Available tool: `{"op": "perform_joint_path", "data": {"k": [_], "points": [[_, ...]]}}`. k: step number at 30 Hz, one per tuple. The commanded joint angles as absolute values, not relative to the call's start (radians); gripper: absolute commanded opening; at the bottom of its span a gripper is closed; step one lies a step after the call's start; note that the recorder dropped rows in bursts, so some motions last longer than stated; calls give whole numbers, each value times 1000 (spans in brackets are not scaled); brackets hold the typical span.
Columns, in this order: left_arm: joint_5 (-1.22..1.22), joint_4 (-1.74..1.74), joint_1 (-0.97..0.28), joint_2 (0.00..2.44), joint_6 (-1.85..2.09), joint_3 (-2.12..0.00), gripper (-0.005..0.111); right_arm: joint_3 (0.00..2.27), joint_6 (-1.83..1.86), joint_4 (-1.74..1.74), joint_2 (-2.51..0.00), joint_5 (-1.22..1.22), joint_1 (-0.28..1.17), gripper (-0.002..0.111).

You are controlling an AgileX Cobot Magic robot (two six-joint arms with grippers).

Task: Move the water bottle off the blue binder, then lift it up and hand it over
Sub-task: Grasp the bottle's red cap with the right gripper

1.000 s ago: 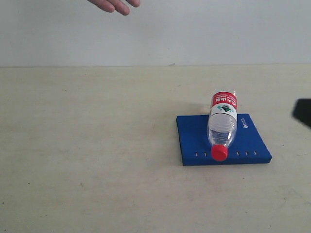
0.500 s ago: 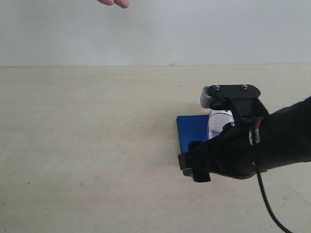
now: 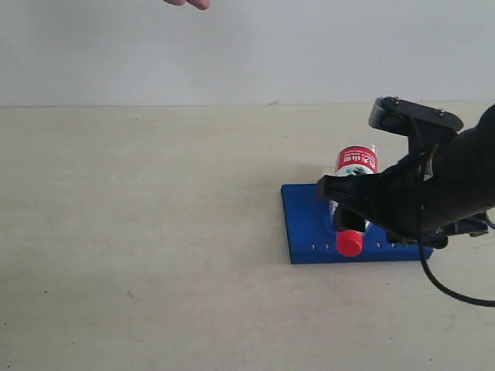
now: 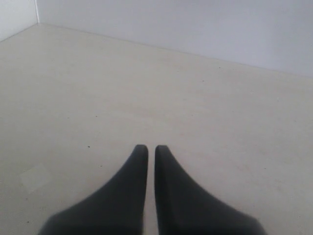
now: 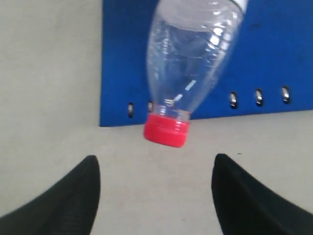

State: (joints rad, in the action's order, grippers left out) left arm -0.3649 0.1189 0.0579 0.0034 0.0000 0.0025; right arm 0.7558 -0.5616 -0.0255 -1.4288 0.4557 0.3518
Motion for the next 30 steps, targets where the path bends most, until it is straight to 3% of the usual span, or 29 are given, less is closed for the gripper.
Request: {"op": "perform_joint_path", "data": {"k": [1,30], "points": [[-363,114,59,0,8,0,5,761,-534,-12,-1429,493,328,52],[-365,114,59,0,8,0,5,761,-525,-128,-1666,191,328,53]]}}
